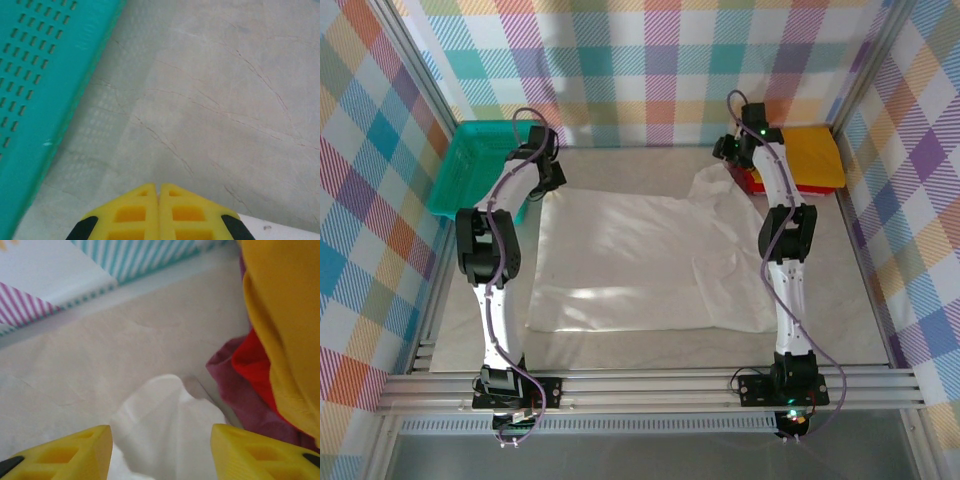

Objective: Fold and stack the t-shirts

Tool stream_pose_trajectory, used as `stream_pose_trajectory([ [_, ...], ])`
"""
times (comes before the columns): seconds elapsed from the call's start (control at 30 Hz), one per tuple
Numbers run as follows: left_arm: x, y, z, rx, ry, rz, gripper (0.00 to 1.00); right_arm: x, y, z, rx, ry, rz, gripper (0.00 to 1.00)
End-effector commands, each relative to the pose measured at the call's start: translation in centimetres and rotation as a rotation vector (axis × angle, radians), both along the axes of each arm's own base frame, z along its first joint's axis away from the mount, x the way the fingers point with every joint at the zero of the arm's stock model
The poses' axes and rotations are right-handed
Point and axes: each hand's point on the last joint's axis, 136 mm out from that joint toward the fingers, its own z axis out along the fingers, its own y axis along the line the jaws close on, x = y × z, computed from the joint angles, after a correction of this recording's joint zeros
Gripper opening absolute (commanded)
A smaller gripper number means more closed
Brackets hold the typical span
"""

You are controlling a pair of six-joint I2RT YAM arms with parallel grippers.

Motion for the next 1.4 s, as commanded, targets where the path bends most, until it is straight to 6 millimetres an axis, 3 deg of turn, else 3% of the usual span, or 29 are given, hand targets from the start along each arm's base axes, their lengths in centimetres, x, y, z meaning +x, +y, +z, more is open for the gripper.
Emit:
stream_pose_trajectory([
  [0.0, -0.6, 2.9, 1.8, 0.021, -0.036, 0.081, 0.0, -0.8, 0.1, -2.5, 0.023, 0.072, 0.008, 0.55],
  [0.3, 0.1, 2.2, 1.2, -0.014, -0.035, 0.05, 0.0, -0.8, 0.9, -5.3, 0.069, 0.109, 0.031, 0.58],
  [0.47, 0.4, 1.8, 0.8, -0.032, -0.029, 0.035, 0.0, -0.4, 2.5, -6.0, 0.134, 0.099, 0.074, 0.55],
  [0.53, 0.4, 1.7, 0.8, -0.033, -0.025, 0.034, 0.0, -0.4, 2.5, -5.7, 0.132, 0.096, 0.073, 0.49],
  [0.6, 0.4, 1.8, 0.7, -0.03, -0.025, 0.034, 0.0, -0.3, 2.4, -5.1, 0.128, 0.086, 0.067, 0.39],
  [0.67, 0.4, 1.8, 0.8, -0.026, -0.027, 0.033, 0.0, -0.5, 2.2, -4.3, 0.114, 0.083, 0.058, 0.38],
  [0.73, 0.5, 1.8, 0.8, -0.028, -0.029, 0.031, 0.0, -0.6, 1.9, -3.2, 0.1, 0.075, 0.049, 0.53],
  [0.83, 0.5, 1.7, 0.8, -0.034, -0.027, 0.028, 0.0, -0.8, 1.8, -0.3, 0.1, 0.045, 0.047, 0.57],
  [0.97, 0.4, 1.7, 0.7, -0.033, -0.027, 0.029, 0.0, -1.1, 1.6, 2.3, 0.096, 0.01, 0.043, 0.44],
  [1.07, 0.5, 1.6, 0.6, -0.037, -0.029, 0.027, 0.0, -0.7, 1.5, 1.3, 0.079, 0.003, 0.047, 0.51],
  [1.37, 0.8, 0.7, 0.5, -0.05, -0.032, -0.005, 0.0, 0.5, 2.1, -3.6, 0.121, 0.04, 0.041, 0.54],
])
